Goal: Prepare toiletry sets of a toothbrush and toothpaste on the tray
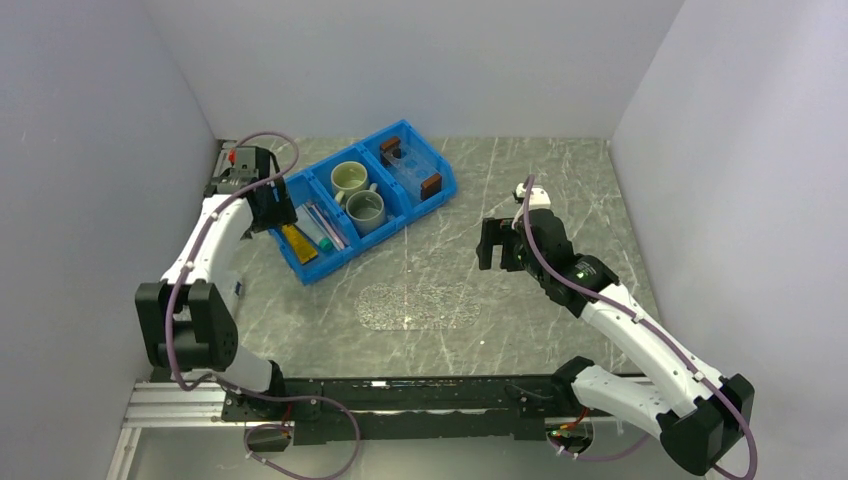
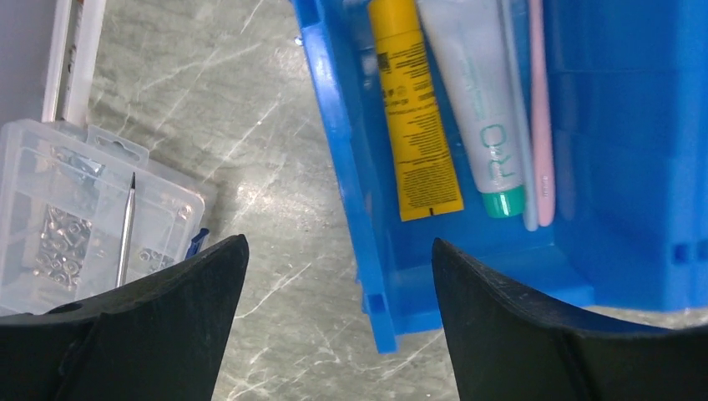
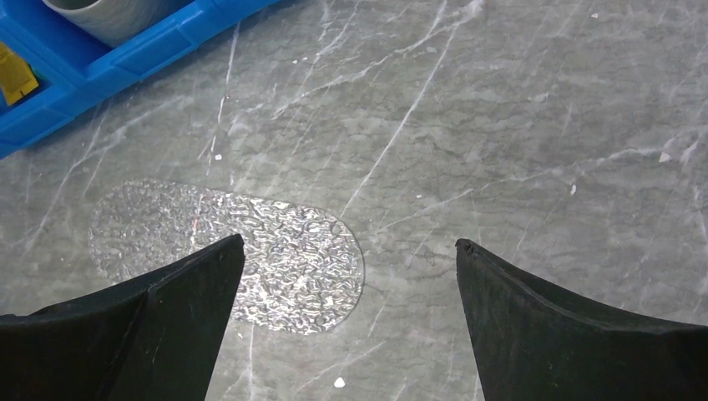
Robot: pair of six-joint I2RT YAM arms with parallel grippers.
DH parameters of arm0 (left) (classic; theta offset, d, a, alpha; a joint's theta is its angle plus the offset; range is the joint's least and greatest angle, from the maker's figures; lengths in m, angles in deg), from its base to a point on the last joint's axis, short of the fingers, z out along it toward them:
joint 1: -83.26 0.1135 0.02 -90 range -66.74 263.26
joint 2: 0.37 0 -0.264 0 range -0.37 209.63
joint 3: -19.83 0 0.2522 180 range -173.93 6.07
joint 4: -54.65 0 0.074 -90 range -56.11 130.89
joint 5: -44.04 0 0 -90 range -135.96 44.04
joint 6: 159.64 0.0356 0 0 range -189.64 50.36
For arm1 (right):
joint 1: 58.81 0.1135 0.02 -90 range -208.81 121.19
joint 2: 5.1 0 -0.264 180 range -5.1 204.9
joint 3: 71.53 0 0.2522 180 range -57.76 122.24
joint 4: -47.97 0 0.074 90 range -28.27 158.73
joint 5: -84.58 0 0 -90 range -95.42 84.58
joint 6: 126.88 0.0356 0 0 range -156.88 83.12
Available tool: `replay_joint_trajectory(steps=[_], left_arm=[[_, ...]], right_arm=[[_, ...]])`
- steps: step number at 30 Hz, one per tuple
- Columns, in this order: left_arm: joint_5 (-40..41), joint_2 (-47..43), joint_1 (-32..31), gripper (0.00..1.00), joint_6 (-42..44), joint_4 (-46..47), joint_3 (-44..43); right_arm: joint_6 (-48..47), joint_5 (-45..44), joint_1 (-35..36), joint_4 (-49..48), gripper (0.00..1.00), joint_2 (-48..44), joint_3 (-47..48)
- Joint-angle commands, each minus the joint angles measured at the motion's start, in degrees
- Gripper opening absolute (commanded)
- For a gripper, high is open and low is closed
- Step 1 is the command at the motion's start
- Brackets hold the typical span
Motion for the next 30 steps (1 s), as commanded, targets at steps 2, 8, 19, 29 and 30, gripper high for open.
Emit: replay_joint_trajectory(steps=[2, 8, 19, 29, 30], left_arm=[[-2.9, 3.6, 3.5, 0.84, 0.6, -1.1, -2.2], [-6.6, 8.7, 5.0, 0.69, 1.5, -2.2, -5.3], [-7.1, 13.6, 5.0, 0.49, 1.8, -2.1, -9.0], [-7.6, 14.6, 5.0, 0.39, 2.3, -2.5, -9.2], [-7.8, 14.5, 5.0, 0.36, 2.3, -2.4, -9.1]], right_arm=[[-0.3, 1.6, 0.2, -0.6, 1.00, -1.3, 0.5], [-0.5, 2.8, 0.1, -0.9, 1.00, -2.1, -0.7], [0.0, 4.3, 0.1, -1.6, 1.00, -3.4, -1.7], [0.9, 6.2, 0.2, -2.0, 1.00, -3.7, -2.9], [1.0, 6.3, 0.1, -2.0, 1.00, -3.8, -2.9]])
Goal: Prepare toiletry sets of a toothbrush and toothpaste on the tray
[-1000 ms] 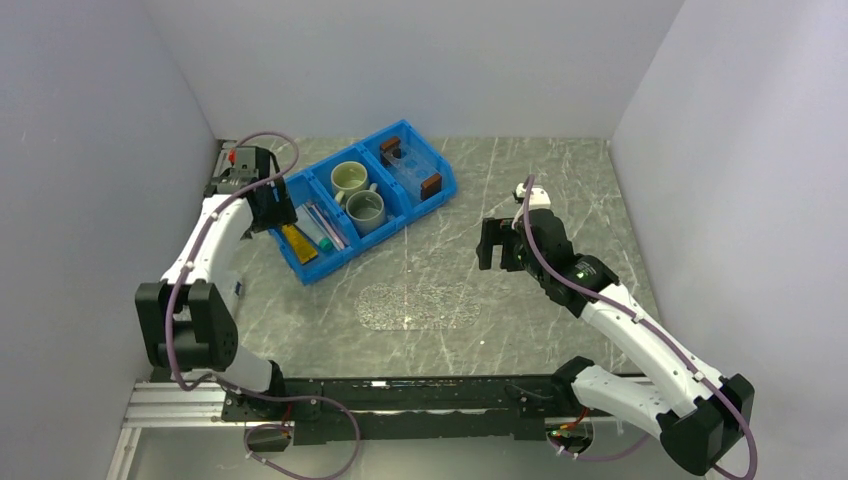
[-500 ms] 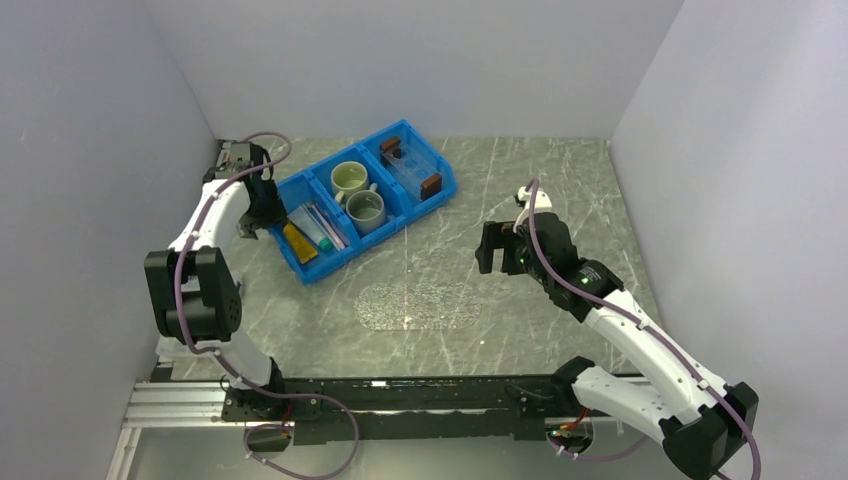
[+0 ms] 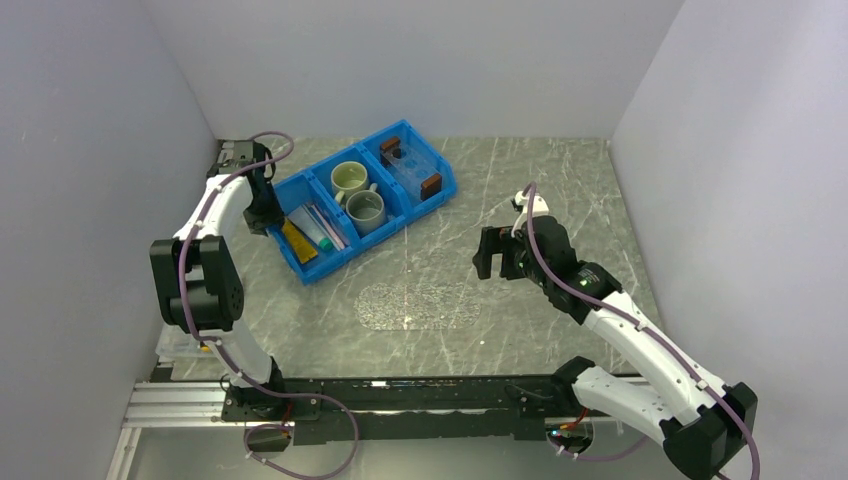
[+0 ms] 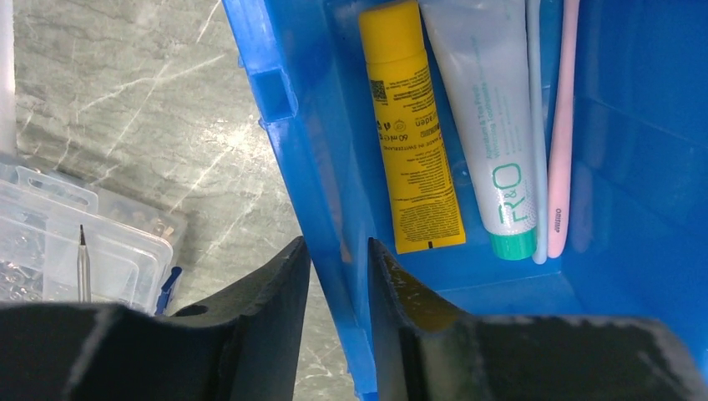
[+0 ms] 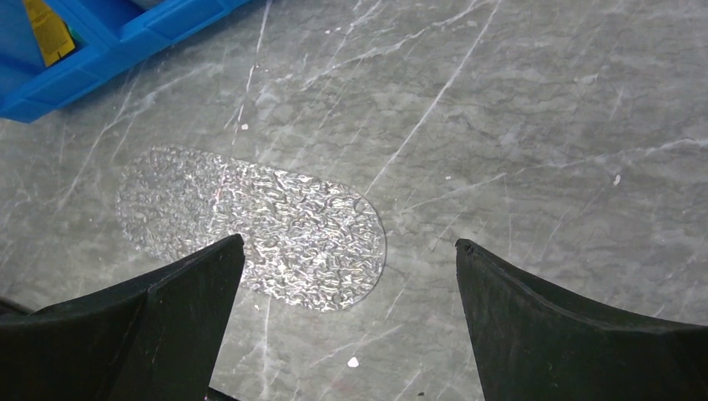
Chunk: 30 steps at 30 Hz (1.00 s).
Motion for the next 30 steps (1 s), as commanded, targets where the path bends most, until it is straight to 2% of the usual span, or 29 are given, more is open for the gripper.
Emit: replay_joint_trajectory(steps=[1, 6, 11, 22, 30], left_arm=[[-1.1, -0.5, 0.1, 0.33, 0.9, -0.1, -1.7], [-1.3, -0.2, 0.1, 0.20, 1.4, -0.4, -2.1], [-2.3, 0.1, 0.1, 0.00, 2.1, -0.4, -2.7], [-7.0, 3.7, -0.5, 0.00, 6.5, -1.5, -8.5], [-6.5, 6.1, -3.9, 0.00, 10.2, -1.2, -12.8]], right_arm=[[0.8, 1.0, 0.2, -1.8, 1.00, -1.2, -0.4], [1.3, 2.0, 0.2, -1.9, 1.00, -1.5, -0.5], [1.9, 2.7, 0.1, -1.6, 1.00, -1.2, -0.7], [2.1, 6.6, 0.2, -3.0, 1.00, -3.8, -2.3], [1.8, 7.1, 0.2, -1.9, 0.99, -4.6, -2.2]])
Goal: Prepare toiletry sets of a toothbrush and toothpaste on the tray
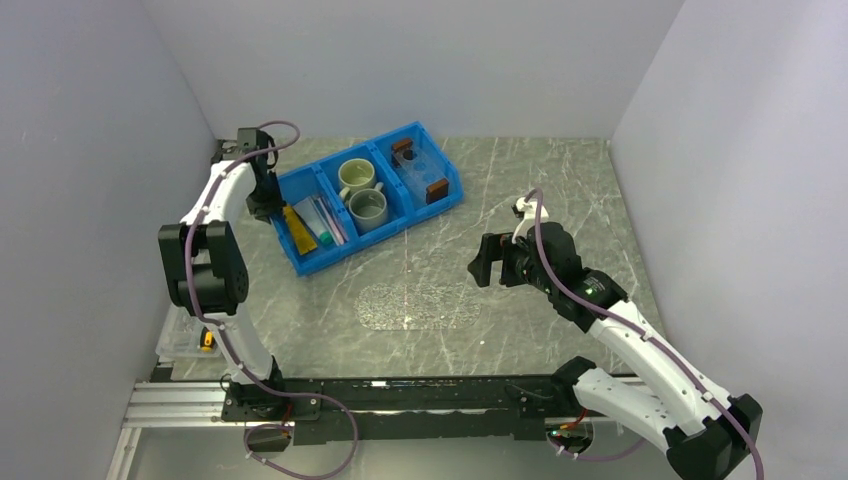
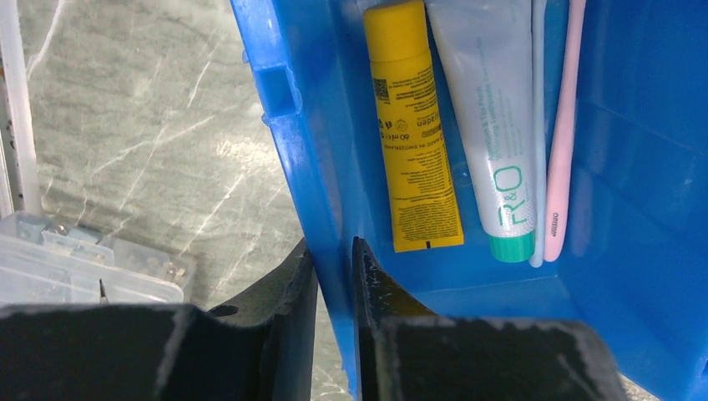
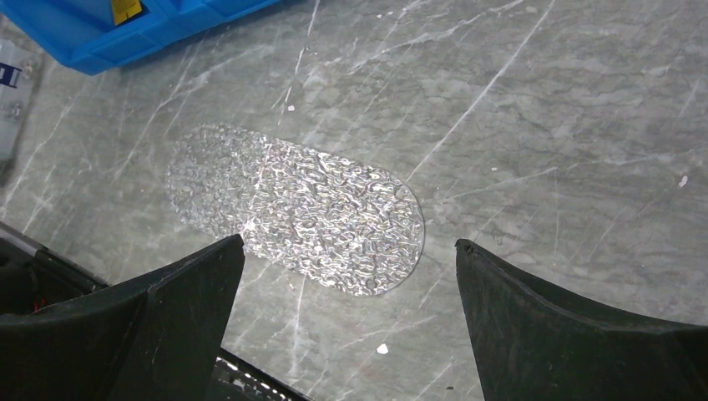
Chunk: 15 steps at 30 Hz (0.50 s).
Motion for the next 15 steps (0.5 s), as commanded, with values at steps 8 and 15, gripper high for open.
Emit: replay_joint_trajectory(steps=[8, 15], left_arm=[[-6.3, 1.2, -8.1, 0.00, 8.9, 3.2, -6.1], [-6.4, 1.8, -11.5, 0.00, 11.5, 5.8, -7.3]], right_arm=[[0.8, 3.3, 0.2, -0.8, 0.99, -1.8, -1.0], [1.6, 4.5, 0.2, -0.4, 0.99, -2.4, -1.9]])
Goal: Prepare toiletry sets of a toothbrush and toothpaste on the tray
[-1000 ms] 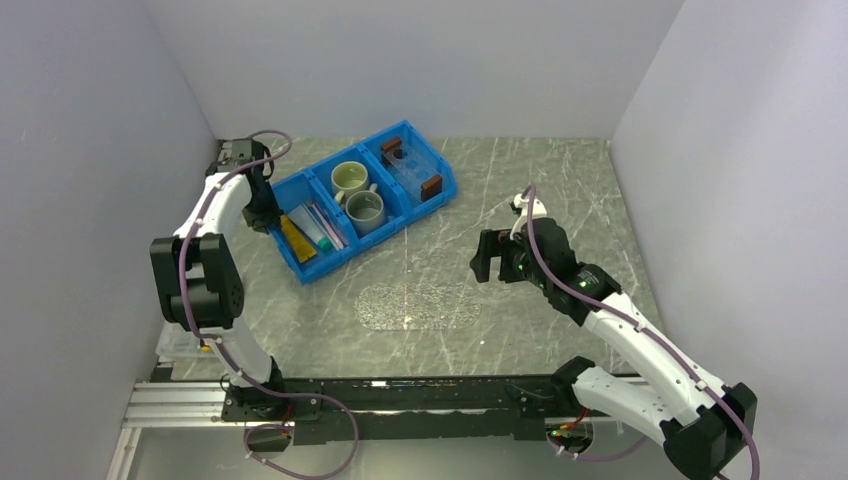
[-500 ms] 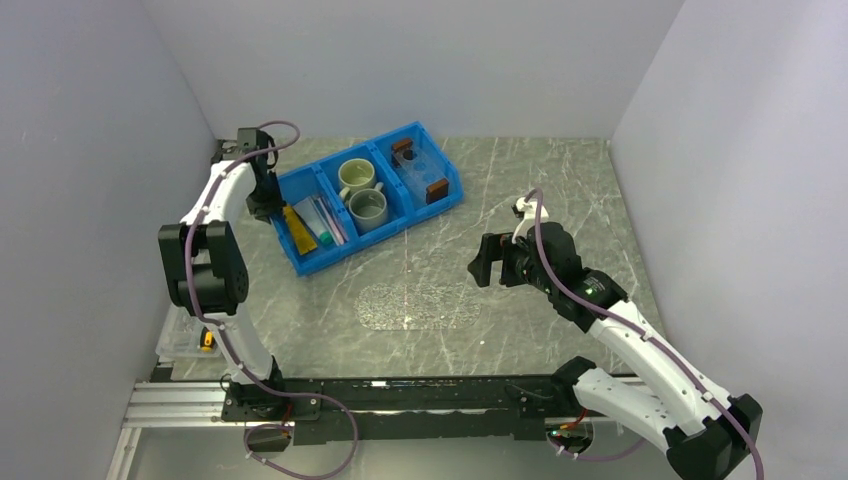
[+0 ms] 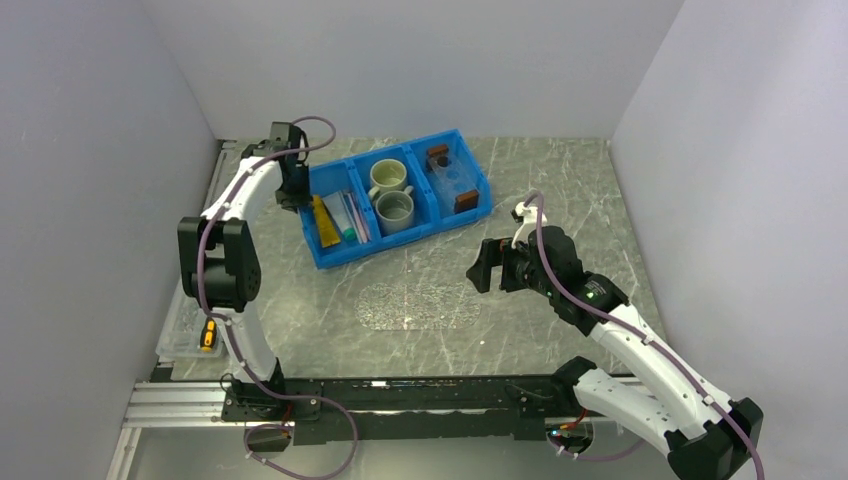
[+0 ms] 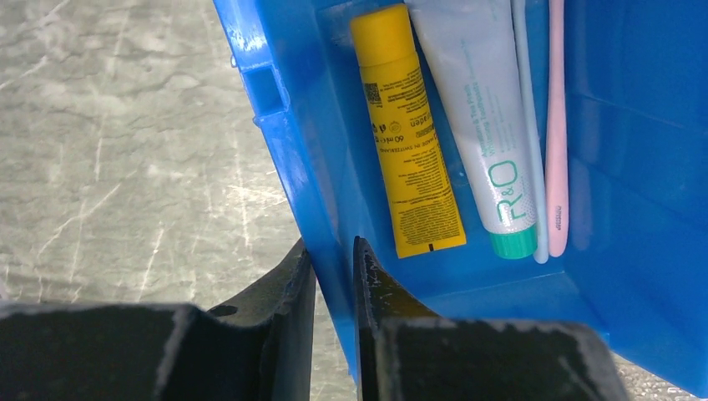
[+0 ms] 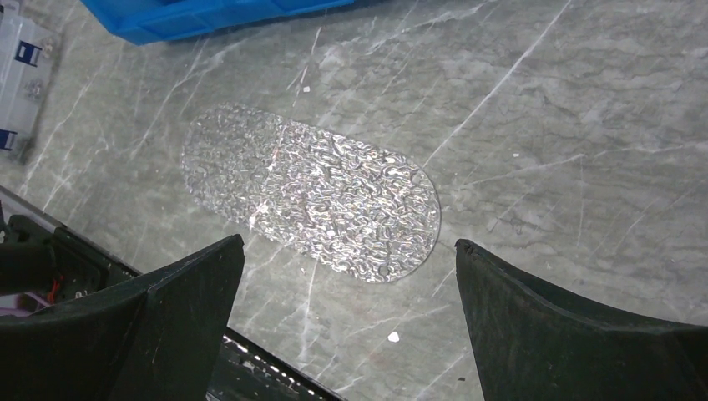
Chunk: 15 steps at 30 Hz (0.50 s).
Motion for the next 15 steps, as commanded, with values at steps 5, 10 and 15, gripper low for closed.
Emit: replay_joint_trajectory(steps=[5, 10, 15], left_arm=[[-5.1, 0.7, -4.9, 0.00, 8.6, 4.2, -7.2], [-6.0, 3.8, -5.0, 0.00, 10.3, 4.0, -12.6], [-7.8, 7.4, -5.1, 0.00, 9.9, 3.0, -17.4]], right_arm=[[1.2, 2.3, 0.1, 0.5, 0.99, -1.2, -0.5], [1.4, 2.1, 0.2, 2.3, 0.99, -1.7, -0.3], [2.0, 0.4, 0.1, 4.2, 0.99, -2.5, -0.7]])
